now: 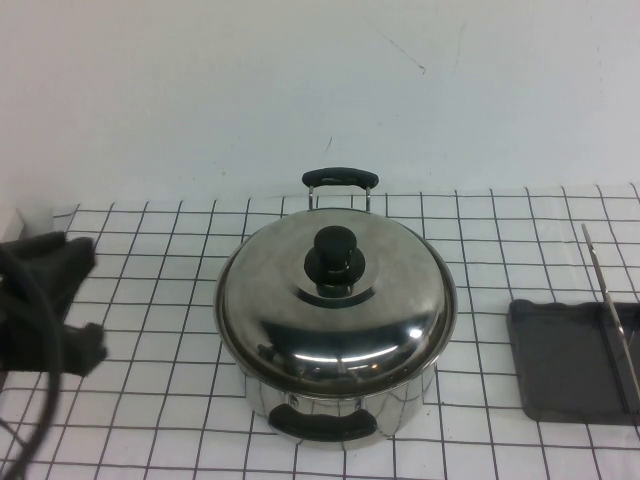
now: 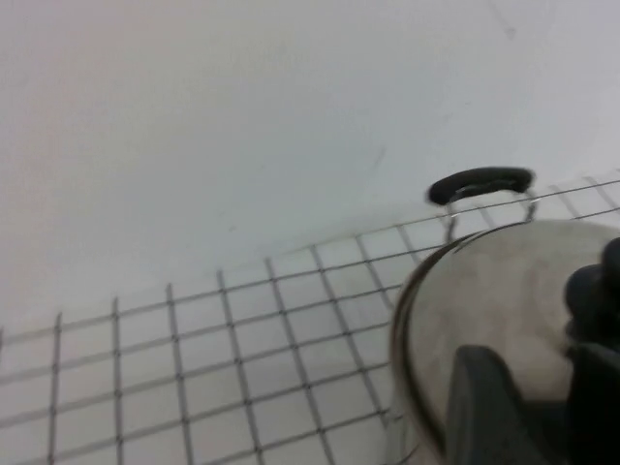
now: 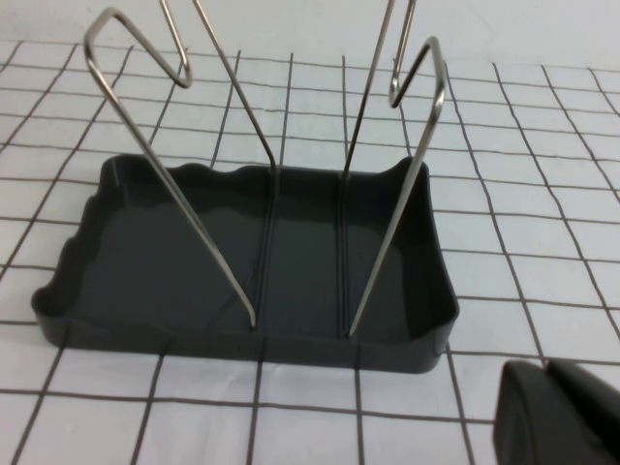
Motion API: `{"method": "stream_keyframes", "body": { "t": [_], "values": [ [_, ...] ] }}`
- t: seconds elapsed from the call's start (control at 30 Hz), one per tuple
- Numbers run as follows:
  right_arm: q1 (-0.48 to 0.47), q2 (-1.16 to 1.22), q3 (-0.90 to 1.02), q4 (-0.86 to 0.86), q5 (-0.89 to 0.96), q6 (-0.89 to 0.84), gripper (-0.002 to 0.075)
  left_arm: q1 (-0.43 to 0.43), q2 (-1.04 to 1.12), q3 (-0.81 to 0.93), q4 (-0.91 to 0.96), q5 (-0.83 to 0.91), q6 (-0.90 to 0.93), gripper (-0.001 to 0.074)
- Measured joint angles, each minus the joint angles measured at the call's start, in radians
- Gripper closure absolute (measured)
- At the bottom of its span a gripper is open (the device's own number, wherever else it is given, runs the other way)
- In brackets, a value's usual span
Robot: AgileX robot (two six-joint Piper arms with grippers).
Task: Put pot lid on rack
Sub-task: Open the pot
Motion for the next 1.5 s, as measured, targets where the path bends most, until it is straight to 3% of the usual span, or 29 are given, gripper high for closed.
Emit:
{"method": "stream_keyframes", "body": {
  "t": [0.07, 0.2, 0.3, 0.4, 0.7, 1.17, 1.23, 1.4, 1.5],
  "values": [
    [0.000, 0.000, 0.000, 0.000, 0.000, 0.000, 0.0729, -0.119, 0.055, 0.000, 0.178, -0.087, -0.139, 0.0493],
    [0.000, 0.000, 0.000, 0.000, 0.000, 0.000, 0.0729, -0.254, 0.184, -0.005, 0.353, -0.282, -0.257, 0.0221],
    [0.000, 0.000, 0.000, 0.000, 0.000, 0.000, 0.0729, -0.272, 0.300, -0.005, 0.379, -0.396, -0.270, 0.0125],
    [0.000, 0.000, 0.000, 0.000, 0.000, 0.000, 0.0729, -0.274, 0.419, -0.005, 0.384, -0.521, -0.276, 0.0095],
    [0.000, 0.000, 0.000, 0.000, 0.000, 0.000, 0.0729, -0.276, 0.689, -0.009, 0.308, -0.864, -0.287, 0.0085],
    [0.000, 0.000, 0.000, 0.000, 0.000, 0.000, 0.0729, -0.280, 0.927, -0.145, 0.265, -0.933, -0.304, 0.0095],
    [0.000, 0.000, 0.000, 0.000, 0.000, 0.000, 0.0729, -0.280, 0.940, -0.147, 0.264, -0.933, -0.320, 0.0139],
    [0.000, 0.000, 0.000, 0.000, 0.000, 0.000, 0.0729, -0.280, 0.943, -0.149, 0.276, -0.935, -0.336, 0.0395],
    [0.000, 0.000, 0.000, 0.000, 0.000, 0.000, 0.0729, -0.280, 0.934, -0.151, 0.288, -0.935, -0.339, 0.0422]
  ]
}}
